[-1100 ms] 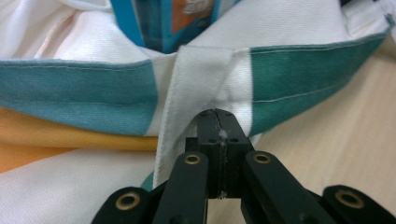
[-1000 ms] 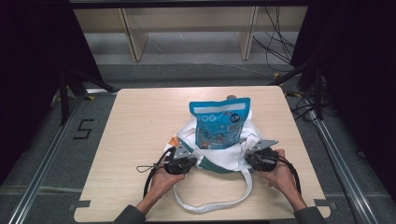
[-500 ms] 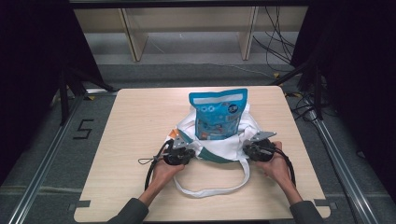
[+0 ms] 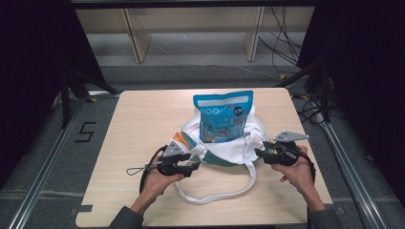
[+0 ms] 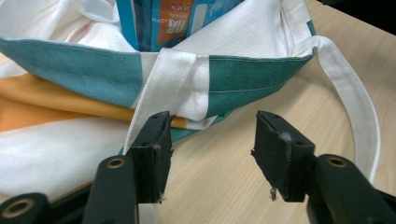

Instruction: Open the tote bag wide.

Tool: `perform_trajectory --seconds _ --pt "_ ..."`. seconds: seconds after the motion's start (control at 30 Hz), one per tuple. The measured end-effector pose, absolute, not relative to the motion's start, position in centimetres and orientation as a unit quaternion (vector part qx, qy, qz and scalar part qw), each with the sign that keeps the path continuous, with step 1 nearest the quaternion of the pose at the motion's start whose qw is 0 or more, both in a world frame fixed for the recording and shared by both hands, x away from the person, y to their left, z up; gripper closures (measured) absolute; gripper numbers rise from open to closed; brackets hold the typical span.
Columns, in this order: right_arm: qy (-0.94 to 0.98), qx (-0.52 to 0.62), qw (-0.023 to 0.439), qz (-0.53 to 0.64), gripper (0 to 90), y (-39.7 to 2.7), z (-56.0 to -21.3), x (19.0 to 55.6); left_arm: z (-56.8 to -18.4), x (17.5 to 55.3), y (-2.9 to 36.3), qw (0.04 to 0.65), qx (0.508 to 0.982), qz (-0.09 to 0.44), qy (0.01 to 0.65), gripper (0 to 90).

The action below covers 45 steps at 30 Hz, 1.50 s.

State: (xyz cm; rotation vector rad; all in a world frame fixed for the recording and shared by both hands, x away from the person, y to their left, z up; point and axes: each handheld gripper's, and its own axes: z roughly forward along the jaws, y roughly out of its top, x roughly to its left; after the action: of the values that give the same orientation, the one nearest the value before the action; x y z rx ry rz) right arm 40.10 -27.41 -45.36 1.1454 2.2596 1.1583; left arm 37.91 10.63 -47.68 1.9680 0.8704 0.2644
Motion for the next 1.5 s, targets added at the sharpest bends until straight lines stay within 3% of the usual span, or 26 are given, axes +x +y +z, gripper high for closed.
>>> perform_trajectory --seconds 0.47,0.97,1.5 --pt "0.800 0.420 0.175 0.391 41.0 -27.4 -45.6 39.2 -48.0 37.6 11.8 0.463 0.794 0.112 0.377 34.5" --pt "0.812 0.405 0.173 0.383 37.9 -27.3 -45.9 37.9 -48.2 36.8 13.2 0.477 0.780 0.099 0.393 30.7" --pt "0.812 0.407 0.169 0.382 33.0 -27.2 -46.4 36.1 -49.0 35.1 14.4 0.456 0.797 0.111 0.381 28.2"
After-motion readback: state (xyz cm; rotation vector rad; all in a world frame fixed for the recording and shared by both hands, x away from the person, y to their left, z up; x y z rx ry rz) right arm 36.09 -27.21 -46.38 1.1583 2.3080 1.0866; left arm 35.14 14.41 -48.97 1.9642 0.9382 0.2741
